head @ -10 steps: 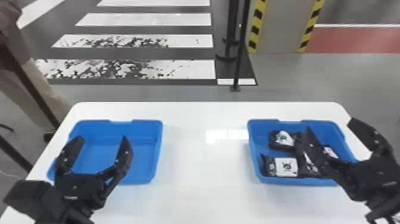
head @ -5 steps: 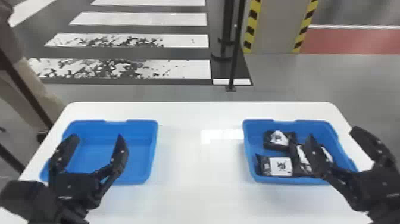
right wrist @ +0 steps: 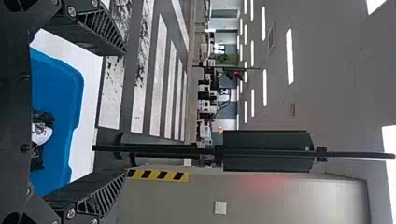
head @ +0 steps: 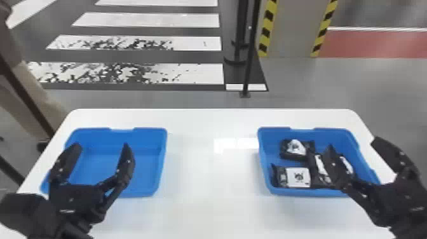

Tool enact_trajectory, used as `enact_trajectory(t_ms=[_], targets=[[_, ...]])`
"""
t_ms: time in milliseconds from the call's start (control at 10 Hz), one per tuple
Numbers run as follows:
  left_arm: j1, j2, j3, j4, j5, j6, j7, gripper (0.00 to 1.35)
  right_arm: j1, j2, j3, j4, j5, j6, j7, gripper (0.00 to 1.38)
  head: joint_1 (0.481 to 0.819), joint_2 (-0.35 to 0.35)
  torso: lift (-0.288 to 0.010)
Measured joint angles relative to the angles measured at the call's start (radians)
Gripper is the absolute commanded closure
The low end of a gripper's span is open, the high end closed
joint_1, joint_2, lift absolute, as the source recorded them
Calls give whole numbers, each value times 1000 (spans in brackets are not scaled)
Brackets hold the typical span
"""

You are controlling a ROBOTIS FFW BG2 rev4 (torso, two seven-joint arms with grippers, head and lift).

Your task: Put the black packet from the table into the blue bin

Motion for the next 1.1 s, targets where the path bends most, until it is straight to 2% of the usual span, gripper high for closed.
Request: enact_trajectory(t_ms=[1100], targets=[[6, -2, 4, 0, 2, -15, 0, 117, 3, 5, 0, -6, 2, 0, 0, 127, 695, -1, -110]])
